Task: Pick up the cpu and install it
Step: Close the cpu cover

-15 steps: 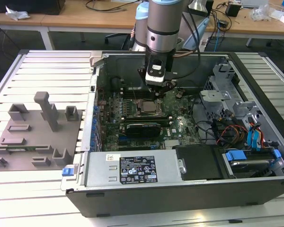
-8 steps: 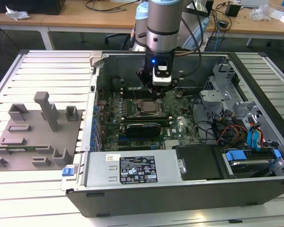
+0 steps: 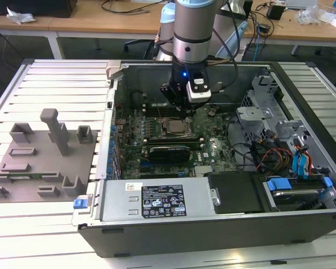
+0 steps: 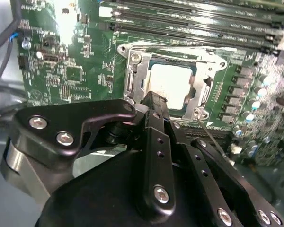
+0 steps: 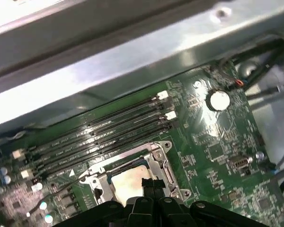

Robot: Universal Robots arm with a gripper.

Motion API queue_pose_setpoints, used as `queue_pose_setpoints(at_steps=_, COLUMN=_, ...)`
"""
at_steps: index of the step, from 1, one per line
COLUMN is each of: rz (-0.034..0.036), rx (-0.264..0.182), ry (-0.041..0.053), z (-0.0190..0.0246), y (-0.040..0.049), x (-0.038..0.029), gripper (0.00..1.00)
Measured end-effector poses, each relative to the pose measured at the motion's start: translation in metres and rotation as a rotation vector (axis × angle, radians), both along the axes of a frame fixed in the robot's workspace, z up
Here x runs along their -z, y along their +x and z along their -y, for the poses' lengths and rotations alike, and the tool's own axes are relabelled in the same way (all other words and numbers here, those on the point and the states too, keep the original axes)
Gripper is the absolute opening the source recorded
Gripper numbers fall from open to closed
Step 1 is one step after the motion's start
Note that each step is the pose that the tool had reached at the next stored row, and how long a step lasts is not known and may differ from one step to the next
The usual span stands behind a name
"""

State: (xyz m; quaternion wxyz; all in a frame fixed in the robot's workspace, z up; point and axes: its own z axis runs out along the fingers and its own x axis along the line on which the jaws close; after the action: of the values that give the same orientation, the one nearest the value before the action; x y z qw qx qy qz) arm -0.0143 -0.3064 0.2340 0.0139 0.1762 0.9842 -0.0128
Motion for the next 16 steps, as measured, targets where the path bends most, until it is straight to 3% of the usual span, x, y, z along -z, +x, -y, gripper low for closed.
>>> queue_pose_setpoints(at_steps=2, rz=0.0, rx=-0.047, ry=0.0001, z=0.0, y=0.0, x=0.0002, gripper=0.11)
queue_pose_setpoints(at_steps=3, rz=0.0, rx=-0.109, ry=0.0, z=0.0, y=0.0, x=0.0002, gripper=0.11)
queue_pose_setpoints(at_steps=6, rz=0.0, rx=-0.184, ry=0.0, z=0.0, y=0.0, x=0.0005, gripper=0.11)
queue_pose_setpoints(at_steps=9, rz=0.0, rx=-0.287, ry=0.0, z=0.0, y=0.0, x=0.0008, gripper=0.11)
queue_pose_setpoints(at_steps=12, rz=-0.0001, rx=-0.331, ry=-0.0002, z=0.0, y=0.0, x=0.0009, gripper=0.11)
queue_pose_setpoints(at_steps=16, rz=0.0, rx=-0.331, ry=-0.0001, z=0.0003, y=-0.0003, x=0.0009, gripper=0.11)
